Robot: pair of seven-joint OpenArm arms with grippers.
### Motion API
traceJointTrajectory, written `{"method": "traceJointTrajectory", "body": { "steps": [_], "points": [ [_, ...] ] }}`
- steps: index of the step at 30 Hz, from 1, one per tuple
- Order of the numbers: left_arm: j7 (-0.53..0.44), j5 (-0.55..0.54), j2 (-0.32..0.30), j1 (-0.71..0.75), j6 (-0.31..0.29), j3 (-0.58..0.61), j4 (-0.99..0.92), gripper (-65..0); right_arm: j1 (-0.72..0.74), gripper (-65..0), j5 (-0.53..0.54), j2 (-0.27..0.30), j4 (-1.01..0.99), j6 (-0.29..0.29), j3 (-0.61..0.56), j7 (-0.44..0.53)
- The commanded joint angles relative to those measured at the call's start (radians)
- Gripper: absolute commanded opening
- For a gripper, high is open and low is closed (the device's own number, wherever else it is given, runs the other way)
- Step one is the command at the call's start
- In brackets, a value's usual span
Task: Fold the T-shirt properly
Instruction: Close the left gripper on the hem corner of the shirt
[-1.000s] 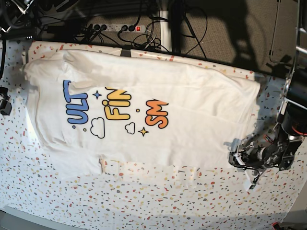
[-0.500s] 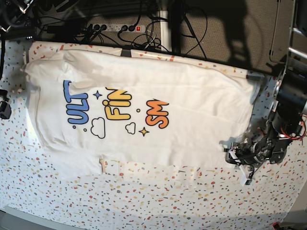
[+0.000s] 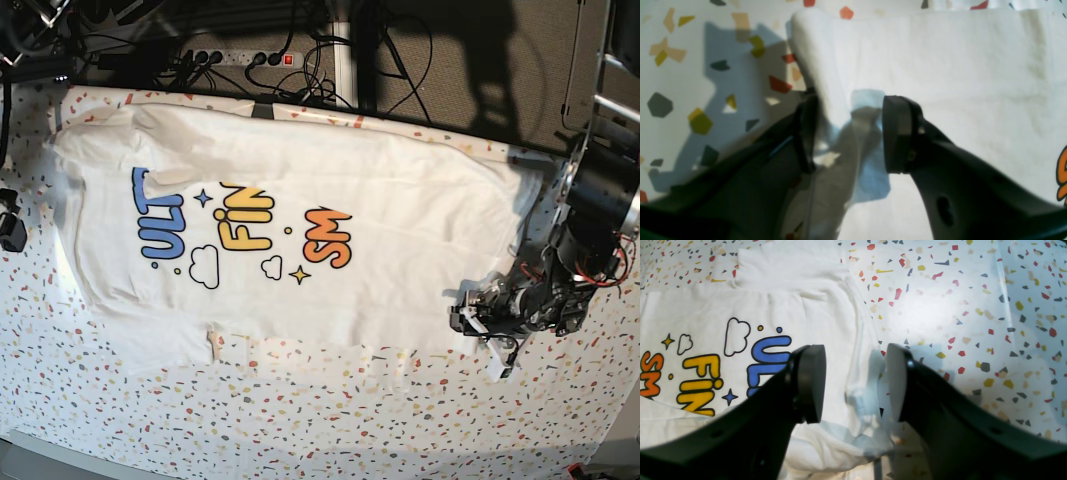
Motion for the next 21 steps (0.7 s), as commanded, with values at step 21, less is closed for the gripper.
{"method": "traceJointTrajectory", "body": {
  "steps": [21],
  "points": [
    [-0.212, 0.0, -0.006, -0.035, -0.006, -0.001, 0.006, -47.8, 0.013, -34.9, 0.113, 0.027, 0.018, 0.014, 0.007, 0.019]
  ]
}}
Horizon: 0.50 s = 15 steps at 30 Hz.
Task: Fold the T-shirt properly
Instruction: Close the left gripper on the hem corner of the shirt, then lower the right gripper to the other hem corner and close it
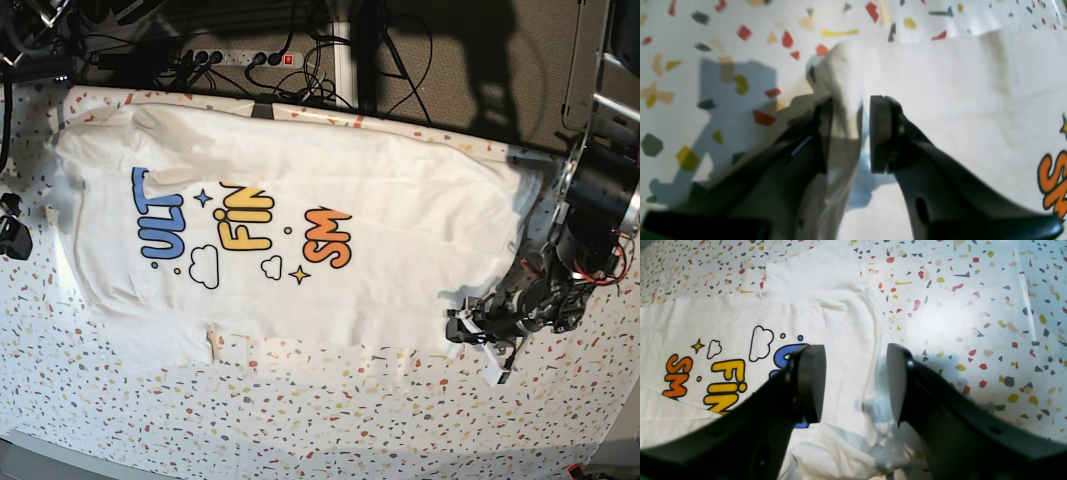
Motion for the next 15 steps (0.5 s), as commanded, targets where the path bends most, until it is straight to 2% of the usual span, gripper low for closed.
{"method": "traceJointTrajectory", "body": {
  "steps": [1, 15],
  "points": [
    [-0.026, -0.011, -0.005, -0.038, -0.005, -0.001, 0.009, -47.8, 0.013, -34.9, 0.023, 0.027, 0.018, 0.007, 0.007, 0.019],
    [-0.061, -0.011, -0.005, -0.032, -0.004, -0.001, 0.009, -48.4, 0.013, -34.9, 0.023, 0.027, 0.018, 0.007, 0.007, 0.019]
  ]
}}
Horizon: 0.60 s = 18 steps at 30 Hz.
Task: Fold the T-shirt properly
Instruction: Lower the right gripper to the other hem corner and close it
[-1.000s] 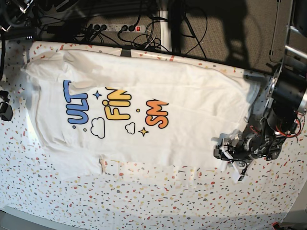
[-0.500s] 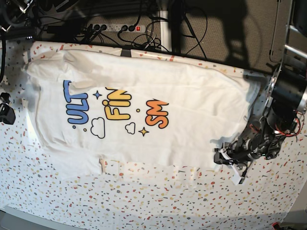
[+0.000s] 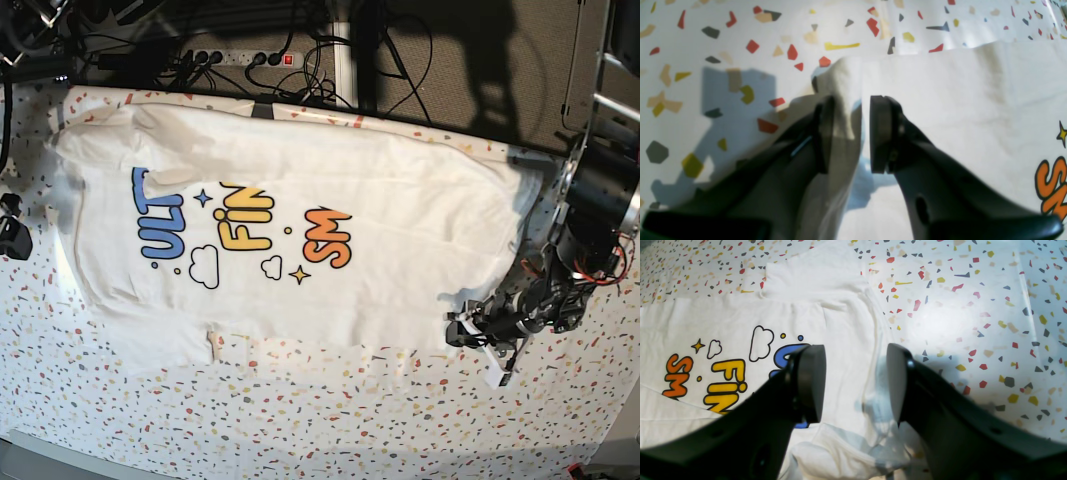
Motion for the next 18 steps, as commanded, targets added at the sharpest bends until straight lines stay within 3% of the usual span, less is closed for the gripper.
{"method": "traceJointTrajectory", "body": {
  "steps": [1, 4, 6, 10, 18],
  "points": [
    [-0.032, -0.011, -0.006, -0.031, -0.004, -0.001, 0.009, -50.3, 0.013, -34.9, 0.023, 0.027, 0.018, 0.007, 0.007, 0.019],
    [-0.051, -0.01, -0.005, -0.024, 0.043, -0.001, 0.009, -64.9, 0.013, -34.9, 0.023, 0.027, 0.018, 0.007, 0.007, 0.019],
    [-0.052, -0.01, -0.005, -0.025, 0.077, -0.001, 0.009, -65.0, 0.014, -34.9, 0.023, 0.027, 0.018, 0.008, 0.005, 0.019],
    [-0.075, -0.011, -0.002, -0.025, 0.079, -0.001, 0.009, -65.0, 0.021, -35.0, 0.006, 0.027, 0.013, 0.01, -0.028, 0.027],
    [-0.116, -0.011, -0.001, -0.025, 0.079, -0.001, 0.009, -65.0, 0.154, -35.0, -0.274, 0.027, -0.092, 0.009, -0.276, 0.112]
  ]
}}
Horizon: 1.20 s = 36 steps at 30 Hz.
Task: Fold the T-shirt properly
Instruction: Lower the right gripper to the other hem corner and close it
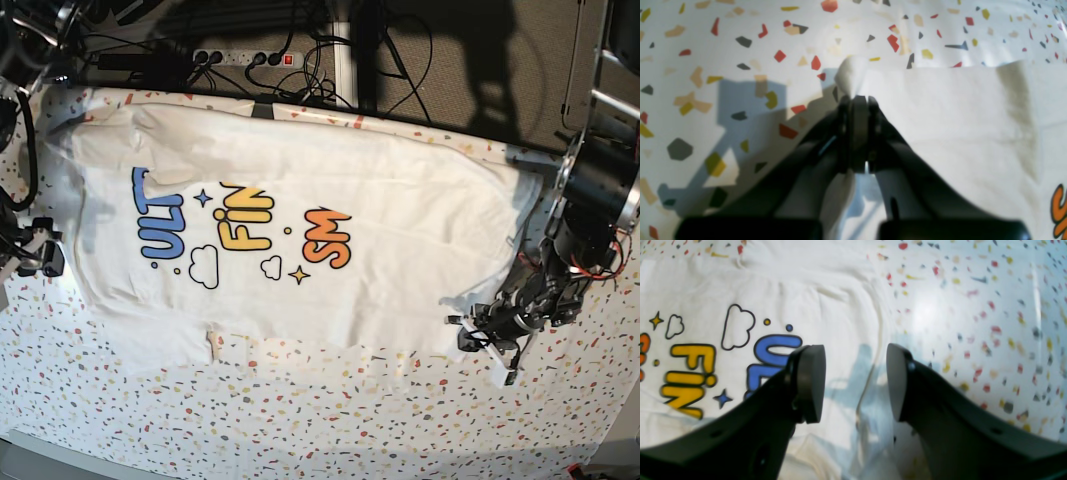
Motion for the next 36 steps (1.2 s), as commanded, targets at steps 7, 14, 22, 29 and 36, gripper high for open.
{"method": "traceJointTrajectory", "body": {
  "steps": [7, 14, 22, 29, 36],
  "points": [
    [-0.025, -0.011, -0.006, -0.042, -0.005, -0.001, 0.01, -65.0, 0.259, -34.9, -0.068, 0.025, -0.36, 0.0, -0.149, 0.08],
    [-0.024, -0.011, -0.006, -0.042, -0.005, -0.001, 0.01, -65.0, 0.451, -34.9, -0.3, 0.028, -0.686, -0.013, -0.226, 0.268],
    [-0.019, -0.011, -0.006, -0.041, -0.005, -0.001, 0.01, -65.0, 0.466, -34.9, -0.457, 0.028, -0.898, -0.092, -0.271, 0.492],
    [-0.01, -0.011, -0.006, -0.042, -0.005, -0.001, 0.01, -65.0, 0.464, -34.9, -0.489, 0.019, -1.041, -0.229, -0.271, 0.56],
    [-0.032, -0.011, -0.006, -0.042, -0.005, -0.001, 0.01, -65.0, 0.465, -37.0, -0.497, 0.01, -1.094, -0.225, -0.271, 0.615]
  ]
}}
